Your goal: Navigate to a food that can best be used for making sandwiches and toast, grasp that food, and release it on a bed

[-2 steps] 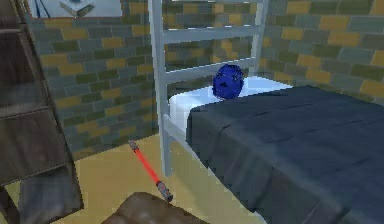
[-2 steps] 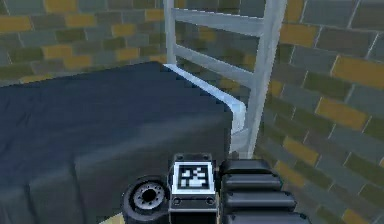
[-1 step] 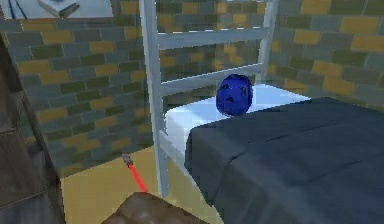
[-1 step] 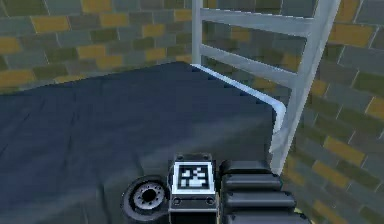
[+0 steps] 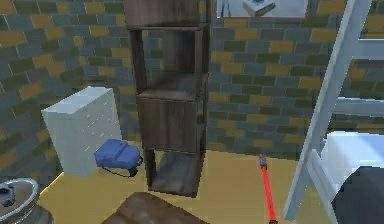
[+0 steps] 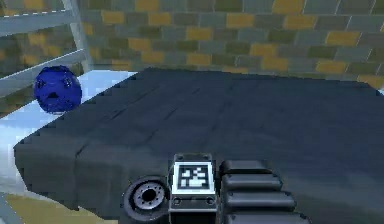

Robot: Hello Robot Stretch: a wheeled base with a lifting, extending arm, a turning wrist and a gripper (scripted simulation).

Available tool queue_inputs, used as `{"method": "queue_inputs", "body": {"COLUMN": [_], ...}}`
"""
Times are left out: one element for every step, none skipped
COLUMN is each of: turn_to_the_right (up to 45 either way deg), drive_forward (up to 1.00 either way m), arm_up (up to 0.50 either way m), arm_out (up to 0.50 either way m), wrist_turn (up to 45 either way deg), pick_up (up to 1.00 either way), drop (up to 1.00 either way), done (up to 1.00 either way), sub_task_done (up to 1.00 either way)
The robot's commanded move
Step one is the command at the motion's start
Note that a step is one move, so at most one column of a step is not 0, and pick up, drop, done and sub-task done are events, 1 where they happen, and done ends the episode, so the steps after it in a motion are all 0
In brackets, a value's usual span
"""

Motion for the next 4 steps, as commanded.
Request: {"method": "queue_inputs", "body": {"turn_to_the_right": [-21.0, 45.0, 12.0, 0.0], "drive_forward": [0.00, 0.00, 0.00, 0.00], "arm_up": [0.00, 0.00, 0.00, 0.00], "arm_out": [0.00, 0.00, 0.00, 0.48], "wrist_turn": [0.0, 0.0, 0.0, 0.0], "pick_up": [0.00, 0.00, 0.00, 0.00], "drop": [0.00, 0.00, 0.00, 0.00], "done": [0.00, 0.00, 0.00, 0.00], "sub_task_done": [0.00, 0.00, 0.00, 0.00]}}
